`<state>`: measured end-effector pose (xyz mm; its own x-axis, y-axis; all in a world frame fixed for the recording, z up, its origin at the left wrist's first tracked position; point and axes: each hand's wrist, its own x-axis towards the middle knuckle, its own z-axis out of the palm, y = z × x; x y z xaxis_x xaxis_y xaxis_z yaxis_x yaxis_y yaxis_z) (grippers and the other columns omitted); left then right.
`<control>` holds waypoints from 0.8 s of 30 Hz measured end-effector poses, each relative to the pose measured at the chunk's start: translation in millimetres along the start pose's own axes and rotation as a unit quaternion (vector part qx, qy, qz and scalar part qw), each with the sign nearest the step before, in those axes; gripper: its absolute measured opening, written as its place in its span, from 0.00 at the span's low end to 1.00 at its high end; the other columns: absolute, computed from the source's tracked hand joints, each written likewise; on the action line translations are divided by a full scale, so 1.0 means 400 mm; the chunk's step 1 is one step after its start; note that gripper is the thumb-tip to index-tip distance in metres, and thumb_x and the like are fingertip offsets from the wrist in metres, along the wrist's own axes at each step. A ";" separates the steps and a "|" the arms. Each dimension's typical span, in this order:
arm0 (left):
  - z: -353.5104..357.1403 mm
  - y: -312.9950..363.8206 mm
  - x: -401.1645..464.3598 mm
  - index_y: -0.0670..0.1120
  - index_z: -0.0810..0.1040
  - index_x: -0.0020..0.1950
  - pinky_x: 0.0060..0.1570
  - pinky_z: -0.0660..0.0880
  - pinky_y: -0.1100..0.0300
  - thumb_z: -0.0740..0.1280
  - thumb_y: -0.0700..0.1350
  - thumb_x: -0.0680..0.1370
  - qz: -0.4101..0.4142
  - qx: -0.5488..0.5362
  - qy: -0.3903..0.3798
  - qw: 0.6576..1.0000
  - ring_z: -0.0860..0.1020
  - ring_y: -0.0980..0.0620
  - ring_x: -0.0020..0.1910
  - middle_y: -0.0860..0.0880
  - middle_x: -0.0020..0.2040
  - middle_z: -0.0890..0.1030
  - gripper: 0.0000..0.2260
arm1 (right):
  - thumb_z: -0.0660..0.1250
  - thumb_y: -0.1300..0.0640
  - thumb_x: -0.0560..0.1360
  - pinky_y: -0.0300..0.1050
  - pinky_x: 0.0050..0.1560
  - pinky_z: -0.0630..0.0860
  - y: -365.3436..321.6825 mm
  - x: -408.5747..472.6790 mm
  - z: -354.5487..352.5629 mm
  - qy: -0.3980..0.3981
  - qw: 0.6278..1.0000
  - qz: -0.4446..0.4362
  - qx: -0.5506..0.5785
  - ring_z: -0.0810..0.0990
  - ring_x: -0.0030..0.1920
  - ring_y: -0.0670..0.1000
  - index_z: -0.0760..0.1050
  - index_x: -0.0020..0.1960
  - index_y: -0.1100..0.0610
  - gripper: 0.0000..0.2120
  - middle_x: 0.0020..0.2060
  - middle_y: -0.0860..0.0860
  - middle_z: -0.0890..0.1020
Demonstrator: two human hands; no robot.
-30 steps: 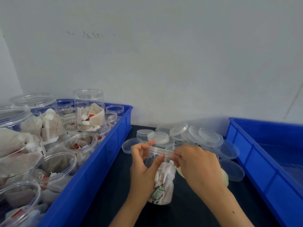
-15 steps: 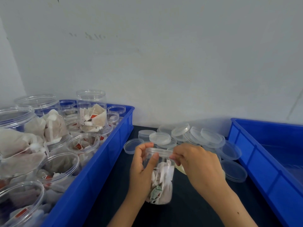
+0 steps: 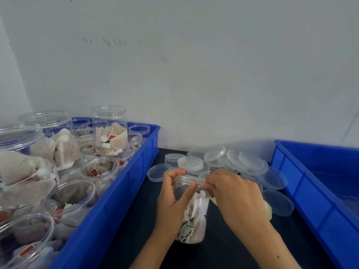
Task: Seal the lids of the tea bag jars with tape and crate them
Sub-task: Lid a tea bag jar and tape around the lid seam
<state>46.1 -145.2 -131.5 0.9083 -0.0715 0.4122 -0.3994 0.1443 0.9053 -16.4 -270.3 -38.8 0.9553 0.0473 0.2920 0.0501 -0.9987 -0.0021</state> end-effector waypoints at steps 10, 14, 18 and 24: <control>0.000 0.003 0.005 0.63 0.74 0.54 0.64 0.72 0.44 0.71 0.63 0.67 -0.002 0.024 0.011 1.000 0.76 0.51 0.63 0.56 0.58 0.79 0.17 | 0.60 0.48 0.81 0.39 0.43 0.75 -0.003 0.001 0.004 0.001 1.000 0.000 -0.010 0.80 0.46 0.46 0.71 0.48 0.46 0.04 0.51 0.42 0.75; -0.004 0.002 0.003 0.62 0.74 0.53 0.63 0.73 0.55 0.73 0.62 0.65 -0.005 0.031 0.039 0.999 0.77 0.58 0.61 0.60 0.57 0.79 0.19 | 0.54 0.44 0.82 0.40 0.43 0.76 -0.002 0.006 0.018 0.005 1.000 0.015 0.004 0.79 0.45 0.45 0.72 0.49 0.47 0.11 0.50 0.42 0.75; -0.004 0.011 0.004 0.57 0.68 0.58 0.50 0.76 0.65 0.77 0.67 0.60 -0.107 0.014 -0.001 0.994 0.80 0.60 0.53 0.57 0.54 0.81 0.33 | 0.55 0.47 0.83 0.39 0.42 0.74 -0.001 0.009 0.024 0.009 1.000 0.022 0.003 0.79 0.44 0.46 0.72 0.47 0.47 0.10 0.49 0.43 0.75; -0.003 0.015 0.007 0.45 0.73 0.56 0.41 0.77 0.68 0.76 0.60 0.58 -0.132 -0.020 -0.020 0.991 0.83 0.57 0.47 0.54 0.46 0.85 0.33 | 0.51 0.42 0.82 0.41 0.41 0.72 0.008 0.004 0.014 -0.017 0.999 0.033 0.039 0.76 0.42 0.45 0.66 0.40 0.47 0.15 0.43 0.43 0.73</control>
<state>46.2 -143.5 -125.1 0.9745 -0.1509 0.1662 -0.1428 0.1547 0.9776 -13.0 -273.4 -43.8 0.9667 -0.0158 0.2556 0.0087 -0.9955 -0.0945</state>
